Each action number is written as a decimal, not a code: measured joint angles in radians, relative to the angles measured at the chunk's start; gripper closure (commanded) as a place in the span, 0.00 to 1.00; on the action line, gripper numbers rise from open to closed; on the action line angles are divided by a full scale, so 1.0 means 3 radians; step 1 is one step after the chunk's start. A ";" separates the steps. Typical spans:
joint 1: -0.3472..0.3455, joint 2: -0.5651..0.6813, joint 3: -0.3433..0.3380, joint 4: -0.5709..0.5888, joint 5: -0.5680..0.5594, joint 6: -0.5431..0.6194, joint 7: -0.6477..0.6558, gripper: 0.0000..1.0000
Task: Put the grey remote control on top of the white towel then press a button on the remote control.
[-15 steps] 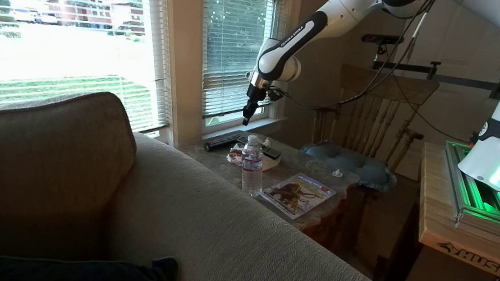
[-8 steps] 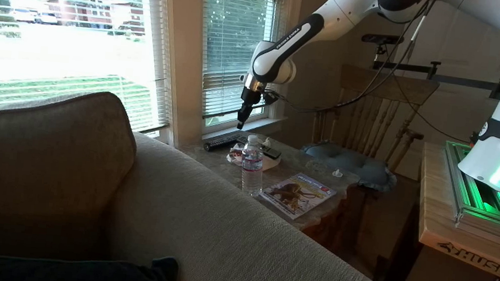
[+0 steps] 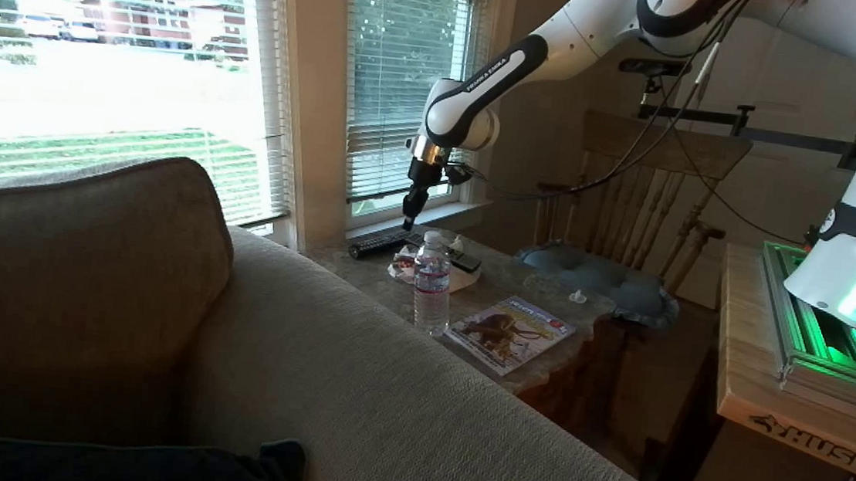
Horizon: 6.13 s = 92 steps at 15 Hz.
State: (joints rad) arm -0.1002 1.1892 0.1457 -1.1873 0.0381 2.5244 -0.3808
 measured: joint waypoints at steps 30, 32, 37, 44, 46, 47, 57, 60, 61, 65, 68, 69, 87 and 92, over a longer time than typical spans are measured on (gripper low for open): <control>0.0203 0.0305 -0.0112 0.0575 0.0000 -0.0550 0.0000 1.00; 0.0217 0.0305 -0.0142 0.0575 -0.0001 -0.0551 0.0000 1.00; 0.0241 0.0305 -0.0195 0.0575 -0.0003 -0.0552 0.0000 1.00; 0.0312 0.0291 -0.0306 0.0575 -0.0004 -0.0552 0.0000 1.00; 0.0336 0.0284 -0.0334 0.0575 -0.0004 -0.0552 0.0000 1.00; 0.0348 0.0281 -0.0347 0.0575 -0.0004 -0.0552 0.0000 1.00; 0.0440 0.0277 -0.0456 0.0574 -0.0003 -0.0552 0.0005 1.00; 0.0451 0.0277 -0.0491 0.0574 -0.0003 -0.0552 0.0009 1.00; 0.0454 0.0277 -0.0498 0.0573 -0.0003 -0.0552 0.0010 1.00; 0.0469 0.0277 -0.0512 0.0571 -0.0003 -0.0552 0.0010 1.00; 0.0481 0.0277 -0.0513 0.0567 -0.0003 -0.0552 0.0012 1.00; 0.0484 0.0277 -0.0513 0.0565 -0.0003 -0.0552 0.0018 1.00; 0.0551 0.0251 -0.0591 0.0521 -0.0003 -0.0590 0.0102 1.00; 0.0565 0.0200 -0.0614 0.0412 -0.0003 -0.0590 0.0135 1.00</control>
State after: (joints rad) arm 0.0693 1.2490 -0.0386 -1.0637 0.0373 2.3473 -0.3404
